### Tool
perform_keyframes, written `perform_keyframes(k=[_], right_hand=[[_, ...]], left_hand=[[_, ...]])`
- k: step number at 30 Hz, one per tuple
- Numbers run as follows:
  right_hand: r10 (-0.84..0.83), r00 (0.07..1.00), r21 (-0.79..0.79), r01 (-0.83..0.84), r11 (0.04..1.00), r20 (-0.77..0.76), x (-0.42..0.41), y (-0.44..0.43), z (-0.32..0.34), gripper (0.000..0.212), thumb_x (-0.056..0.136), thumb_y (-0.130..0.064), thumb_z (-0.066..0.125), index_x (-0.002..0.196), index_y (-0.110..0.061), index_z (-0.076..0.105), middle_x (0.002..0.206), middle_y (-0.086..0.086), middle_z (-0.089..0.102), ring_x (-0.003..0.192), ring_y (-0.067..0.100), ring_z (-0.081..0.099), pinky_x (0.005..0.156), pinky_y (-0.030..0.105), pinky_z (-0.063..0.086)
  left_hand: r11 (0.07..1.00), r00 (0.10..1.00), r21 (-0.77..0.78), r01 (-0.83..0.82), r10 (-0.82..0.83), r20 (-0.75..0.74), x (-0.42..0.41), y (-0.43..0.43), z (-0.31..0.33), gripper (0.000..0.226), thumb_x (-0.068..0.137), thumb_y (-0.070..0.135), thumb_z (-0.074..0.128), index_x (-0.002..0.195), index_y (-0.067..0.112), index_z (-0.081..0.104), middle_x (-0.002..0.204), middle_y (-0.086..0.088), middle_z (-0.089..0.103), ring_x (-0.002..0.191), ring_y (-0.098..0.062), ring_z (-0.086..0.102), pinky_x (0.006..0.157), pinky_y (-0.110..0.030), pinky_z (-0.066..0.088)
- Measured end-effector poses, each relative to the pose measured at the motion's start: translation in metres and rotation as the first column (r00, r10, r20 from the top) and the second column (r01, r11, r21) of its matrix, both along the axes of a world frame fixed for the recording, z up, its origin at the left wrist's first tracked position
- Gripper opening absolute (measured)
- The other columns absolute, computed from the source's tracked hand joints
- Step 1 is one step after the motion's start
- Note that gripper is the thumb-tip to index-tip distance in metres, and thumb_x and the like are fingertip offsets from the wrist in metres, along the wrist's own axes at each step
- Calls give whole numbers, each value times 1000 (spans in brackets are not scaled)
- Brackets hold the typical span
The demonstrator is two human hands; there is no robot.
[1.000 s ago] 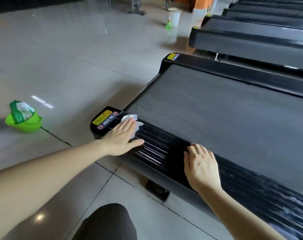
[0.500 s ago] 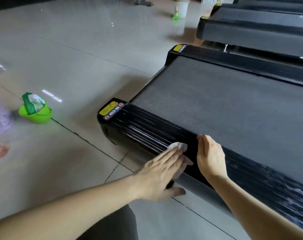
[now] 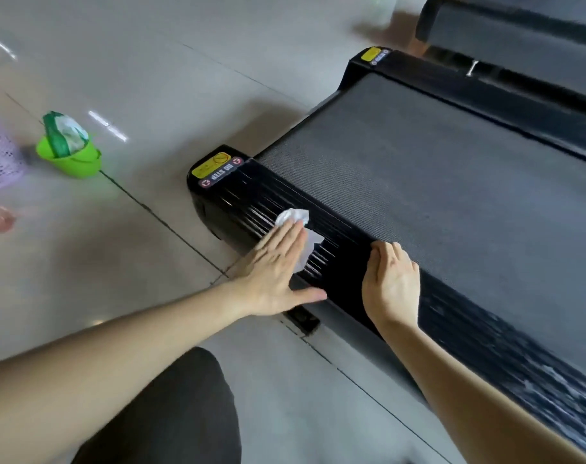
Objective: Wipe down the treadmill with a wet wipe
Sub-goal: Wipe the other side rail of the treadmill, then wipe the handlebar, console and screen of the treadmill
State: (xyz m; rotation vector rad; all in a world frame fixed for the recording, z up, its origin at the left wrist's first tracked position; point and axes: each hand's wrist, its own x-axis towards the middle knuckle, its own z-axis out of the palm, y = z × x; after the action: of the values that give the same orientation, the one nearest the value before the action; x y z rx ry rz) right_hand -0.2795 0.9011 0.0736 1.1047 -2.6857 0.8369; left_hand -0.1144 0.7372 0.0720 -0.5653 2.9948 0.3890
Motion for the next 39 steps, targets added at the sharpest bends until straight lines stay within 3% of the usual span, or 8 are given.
perform_keyframes(k=[5,10,13,15,19,24,34,39], right_hand=[[20,987,96,-36,995,162,6,4,10,39,93,-13,36,117,-4,65,119,11,66,112,32,61,100,44,47],[-44,886,365,-144,920,462,9,5,68,37,101,-10,41,134,-8,59,132,14,62,119,35,58,99,41,45],[-164,677,339,-134,931,717,27,-1,120,25,103,-15,44,111,-20,67,114,12,69,101,28,65,97,46,52],[-185,477,250,-76,965,859,45,-4,156,20,104,-18,48,104,-18,67,114,14,71,106,30,68,102,49,52],[-74,226,95,-82,992,971,82,-19,250,39,109,-38,42,121,-10,67,113,9,76,106,27,73,98,47,56],[51,216,2,-238,971,975,116,-39,377,24,101,-26,62,116,-9,68,107,12,77,102,29,74,87,45,60],[47,608,-64,6,998,792,144,-49,594,6,94,-5,61,91,-7,66,66,6,69,50,16,59,48,31,51],[2,604,-234,305,923,797,132,-25,675,6,95,-2,61,94,-1,55,70,15,63,46,17,52,43,27,46]], left_hand=[[991,931,87,99,-62,-359,-11,70,1,62,95,39,67,144,3,55,162,-15,37,157,-22,19,129,-35,15],[875,919,483,35,162,-359,7,104,57,37,100,-2,53,125,17,73,139,8,63,115,0,64,97,-19,53],[271,640,903,-334,768,6,21,94,99,20,103,17,60,107,6,76,91,6,70,66,6,63,67,-17,52],[-188,474,960,-209,839,267,37,80,132,27,94,24,70,107,1,74,93,-7,75,81,-15,73,83,-38,62],[-450,586,888,98,747,314,78,59,233,41,97,22,65,133,3,60,124,-16,72,116,-31,70,107,-48,51],[-429,607,893,135,748,268,102,40,342,39,104,26,54,138,8,56,126,-14,71,117,-30,69,106,-48,51],[386,709,906,-174,687,-157,98,2,559,21,98,27,66,96,5,68,89,-14,70,86,-30,68,77,-43,56],[404,757,908,-110,626,-186,66,-7,652,13,82,20,73,87,30,67,76,2,72,68,-19,65,68,-38,53]])
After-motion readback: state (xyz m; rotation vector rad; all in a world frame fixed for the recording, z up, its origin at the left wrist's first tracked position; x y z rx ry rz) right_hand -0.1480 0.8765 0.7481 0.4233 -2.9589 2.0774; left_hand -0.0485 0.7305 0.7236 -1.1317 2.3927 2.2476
